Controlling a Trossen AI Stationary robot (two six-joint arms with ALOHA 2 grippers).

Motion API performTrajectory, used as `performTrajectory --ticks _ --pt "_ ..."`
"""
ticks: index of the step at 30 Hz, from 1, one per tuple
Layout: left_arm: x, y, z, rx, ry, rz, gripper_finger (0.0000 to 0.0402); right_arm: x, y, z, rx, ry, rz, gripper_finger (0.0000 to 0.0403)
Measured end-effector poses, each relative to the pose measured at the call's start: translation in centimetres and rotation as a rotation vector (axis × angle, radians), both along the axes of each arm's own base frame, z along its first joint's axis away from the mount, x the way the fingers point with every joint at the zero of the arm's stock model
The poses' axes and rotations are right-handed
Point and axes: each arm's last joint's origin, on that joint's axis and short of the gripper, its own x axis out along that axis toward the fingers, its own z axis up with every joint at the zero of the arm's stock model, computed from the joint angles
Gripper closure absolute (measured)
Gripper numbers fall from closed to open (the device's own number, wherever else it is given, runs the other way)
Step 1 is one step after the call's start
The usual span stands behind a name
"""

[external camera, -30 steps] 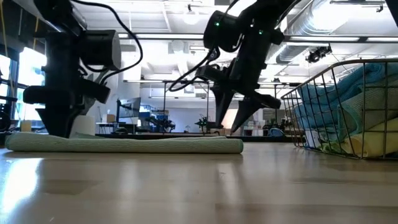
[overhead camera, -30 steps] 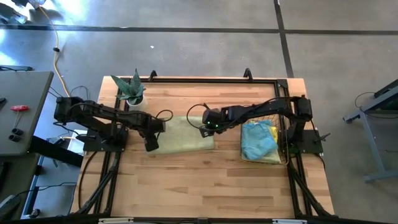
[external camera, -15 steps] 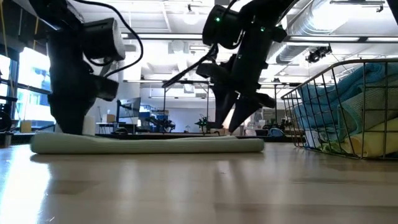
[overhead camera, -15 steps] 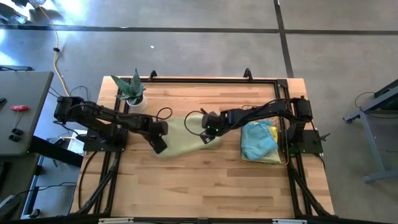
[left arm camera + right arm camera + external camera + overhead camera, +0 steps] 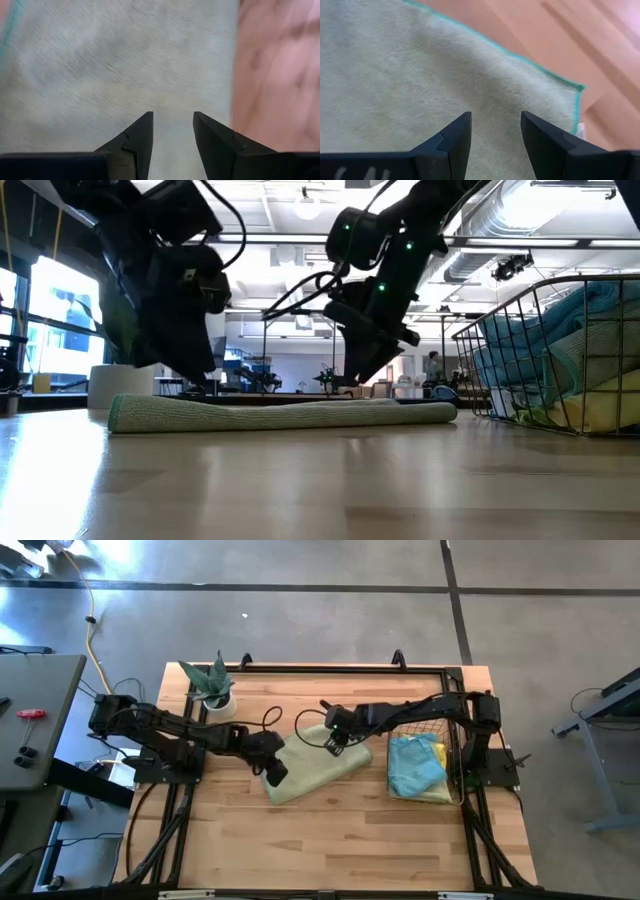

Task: Fold microfiber towels
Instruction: Fold the green microfiber cloth

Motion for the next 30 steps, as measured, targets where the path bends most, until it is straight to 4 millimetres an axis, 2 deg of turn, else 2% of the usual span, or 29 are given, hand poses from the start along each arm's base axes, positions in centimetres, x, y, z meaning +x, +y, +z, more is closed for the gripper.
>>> performTrajectory --ticks 4,10,13,18,24,27,30 --pt "0.0 0.0 -0.5 0.152 0.042 -0.085 0.0271 -0.1 -0.3 -0.8 0.013 0.046 0.006 0.024" --pt "0.4 -0.9 -0.9 0.416 0.082 -0.181 0.0271 -0.2 1.6 -2.9 0.036 0.169 0.07 0.024" --pt "0.5 -1.2 -0.8 0.448 0.072 -0.211 0.0271 0.3 2.0 -3.4 0.004 0.149 0.098 0.024" --pt "0.5 -1.8 -0.9 0.401 0.069 -0.208 0.0271 1.9 1.4 -3.9 -0.047 0.029 0.136 0.024" --pt "0.5 -2.6 -0.8 0.344 0.047 -0.168 0.0271 3.4 0.6 -2.8 -0.113 -0.144 0.211 0.024" --pt "0.5 -3.1 -0.9 0.343 0.048 -0.18 0.0271 3.2 0.5 -1.4 -0.097 -0.139 0.198 0.024" --pt "0.3 -3.6 -0.9 0.364 0.058 -0.187 0.0271 2.3 0.7 -0.2 -0.015 -0.043 0.148 0.024"
